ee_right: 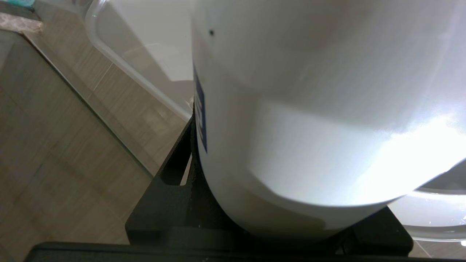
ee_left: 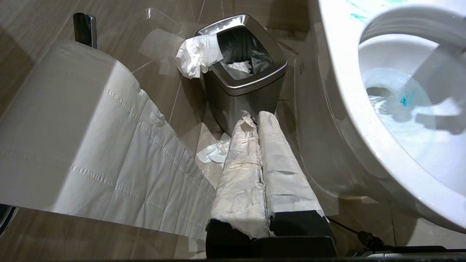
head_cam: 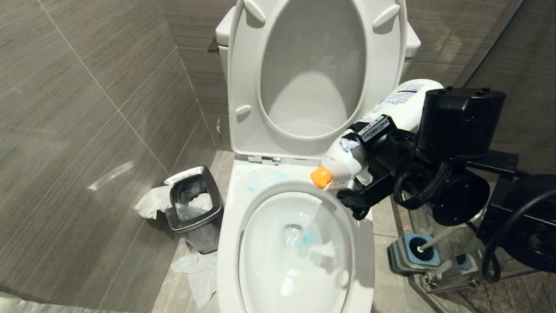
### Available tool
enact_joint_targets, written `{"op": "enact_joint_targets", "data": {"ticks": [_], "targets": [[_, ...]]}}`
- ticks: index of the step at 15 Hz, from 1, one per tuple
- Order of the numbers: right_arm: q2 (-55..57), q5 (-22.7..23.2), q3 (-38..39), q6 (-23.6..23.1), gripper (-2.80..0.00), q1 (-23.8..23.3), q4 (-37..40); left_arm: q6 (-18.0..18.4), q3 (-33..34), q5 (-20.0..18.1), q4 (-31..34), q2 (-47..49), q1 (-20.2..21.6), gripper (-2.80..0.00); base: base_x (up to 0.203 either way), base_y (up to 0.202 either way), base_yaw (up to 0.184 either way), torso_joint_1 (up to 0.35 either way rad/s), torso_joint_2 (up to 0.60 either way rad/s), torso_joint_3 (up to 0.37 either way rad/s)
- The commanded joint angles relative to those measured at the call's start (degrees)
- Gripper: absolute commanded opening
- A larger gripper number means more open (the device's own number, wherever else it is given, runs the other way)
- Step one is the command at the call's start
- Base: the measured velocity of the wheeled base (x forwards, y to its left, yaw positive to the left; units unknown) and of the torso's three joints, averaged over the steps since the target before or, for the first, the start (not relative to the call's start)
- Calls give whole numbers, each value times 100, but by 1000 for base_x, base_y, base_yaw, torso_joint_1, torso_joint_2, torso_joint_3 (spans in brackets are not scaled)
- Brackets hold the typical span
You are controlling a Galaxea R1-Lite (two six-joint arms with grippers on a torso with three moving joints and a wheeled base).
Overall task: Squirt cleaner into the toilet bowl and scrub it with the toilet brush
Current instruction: Pour in the cleaning agent
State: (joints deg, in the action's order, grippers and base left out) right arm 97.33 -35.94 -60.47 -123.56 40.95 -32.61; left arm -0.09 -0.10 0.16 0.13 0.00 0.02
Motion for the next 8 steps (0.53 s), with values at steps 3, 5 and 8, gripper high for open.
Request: {"op": "enact_joint_targets", "data": {"ticks": [3, 5, 8], "targets": [[-3, -36, 0, -142, -280, 62, -17, 0, 1, 2, -5, 9, 6, -280, 0, 0, 0, 0, 0, 0], [14, -27, -17, -133, -280, 71, -17, 0, 1, 2, -5, 9, 6, -280, 0, 0, 0, 0, 0, 0], [32, -27, -17, -133, -280, 80, -26, 0, 1, 2, -5, 9, 6, -280, 0, 0, 0, 0, 0, 0]]}}
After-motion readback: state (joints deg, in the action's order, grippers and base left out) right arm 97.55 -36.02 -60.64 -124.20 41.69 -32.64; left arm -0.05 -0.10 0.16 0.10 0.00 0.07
